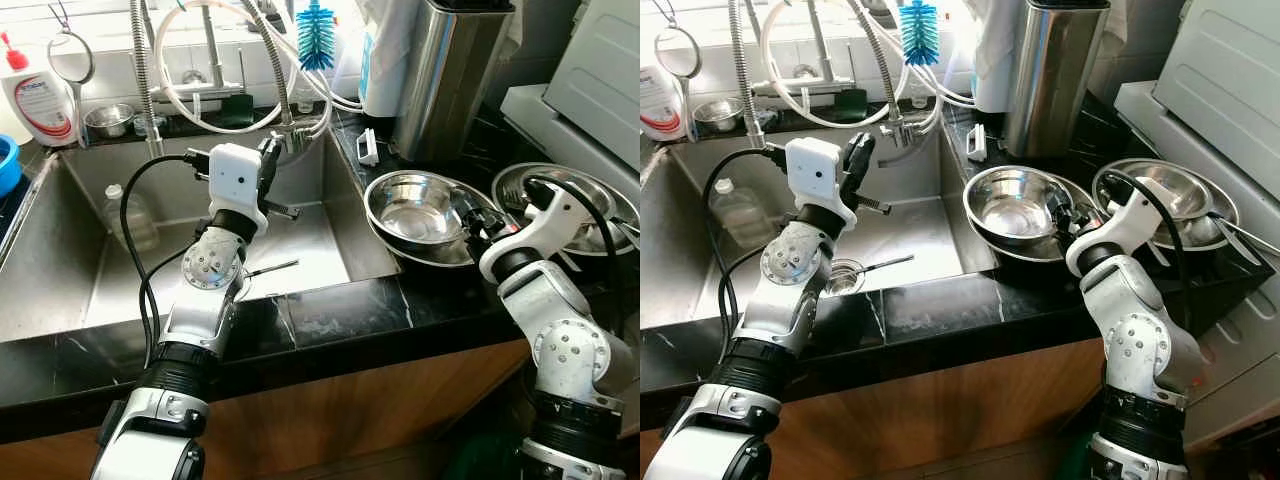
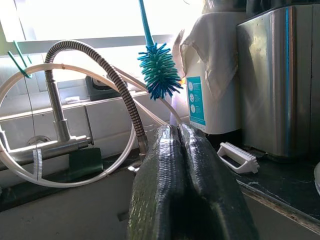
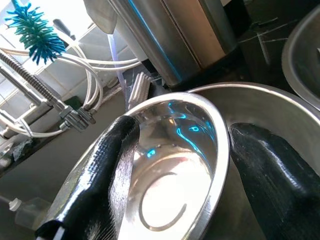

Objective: Kitchen organization

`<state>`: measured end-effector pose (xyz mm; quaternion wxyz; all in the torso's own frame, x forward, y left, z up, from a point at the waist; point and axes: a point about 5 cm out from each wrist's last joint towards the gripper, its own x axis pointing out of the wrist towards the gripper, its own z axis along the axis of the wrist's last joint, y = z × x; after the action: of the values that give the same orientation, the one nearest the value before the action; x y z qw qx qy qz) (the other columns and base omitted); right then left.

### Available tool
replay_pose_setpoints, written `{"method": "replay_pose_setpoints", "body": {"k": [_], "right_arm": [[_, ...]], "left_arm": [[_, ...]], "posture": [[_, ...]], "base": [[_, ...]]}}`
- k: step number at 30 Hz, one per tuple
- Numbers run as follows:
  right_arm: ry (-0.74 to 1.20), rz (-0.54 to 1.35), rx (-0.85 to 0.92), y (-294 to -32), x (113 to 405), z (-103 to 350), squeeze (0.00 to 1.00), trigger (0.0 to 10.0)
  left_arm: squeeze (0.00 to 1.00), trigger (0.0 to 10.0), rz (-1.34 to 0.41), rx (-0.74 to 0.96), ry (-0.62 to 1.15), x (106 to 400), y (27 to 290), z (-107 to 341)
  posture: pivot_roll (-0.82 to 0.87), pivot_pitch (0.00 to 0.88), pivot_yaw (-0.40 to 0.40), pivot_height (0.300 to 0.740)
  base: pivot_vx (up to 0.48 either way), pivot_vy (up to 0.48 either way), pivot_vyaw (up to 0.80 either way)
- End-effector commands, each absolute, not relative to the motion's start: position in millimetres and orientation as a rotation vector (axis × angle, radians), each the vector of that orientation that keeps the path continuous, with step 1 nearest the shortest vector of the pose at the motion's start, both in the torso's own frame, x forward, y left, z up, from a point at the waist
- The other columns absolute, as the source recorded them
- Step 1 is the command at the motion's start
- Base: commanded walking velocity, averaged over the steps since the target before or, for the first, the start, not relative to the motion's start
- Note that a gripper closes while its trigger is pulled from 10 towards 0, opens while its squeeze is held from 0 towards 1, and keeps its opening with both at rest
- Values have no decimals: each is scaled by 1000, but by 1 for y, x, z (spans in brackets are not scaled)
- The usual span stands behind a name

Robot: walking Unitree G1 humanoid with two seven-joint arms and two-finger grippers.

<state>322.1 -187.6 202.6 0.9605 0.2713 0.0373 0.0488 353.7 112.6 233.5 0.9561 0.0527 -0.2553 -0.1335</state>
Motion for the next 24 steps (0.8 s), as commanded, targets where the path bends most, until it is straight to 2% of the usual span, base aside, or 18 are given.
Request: {"method": "replay_pose_setpoints", "body": {"k": [1, 24], "right_arm": [[85, 102, 550, -187, 324, 203, 0, 10000], [129, 8, 597, -192, 334, 200, 0, 10000]], "left_arm": [[0, 10000, -284, 119, -521, 355, 110, 235], [0, 10000, -279, 136, -524, 358, 115, 238]], "posture": [[2, 0, -13, 740], [7, 23, -19, 740]], "base": [[0, 0, 0], [0, 0, 0]]}}
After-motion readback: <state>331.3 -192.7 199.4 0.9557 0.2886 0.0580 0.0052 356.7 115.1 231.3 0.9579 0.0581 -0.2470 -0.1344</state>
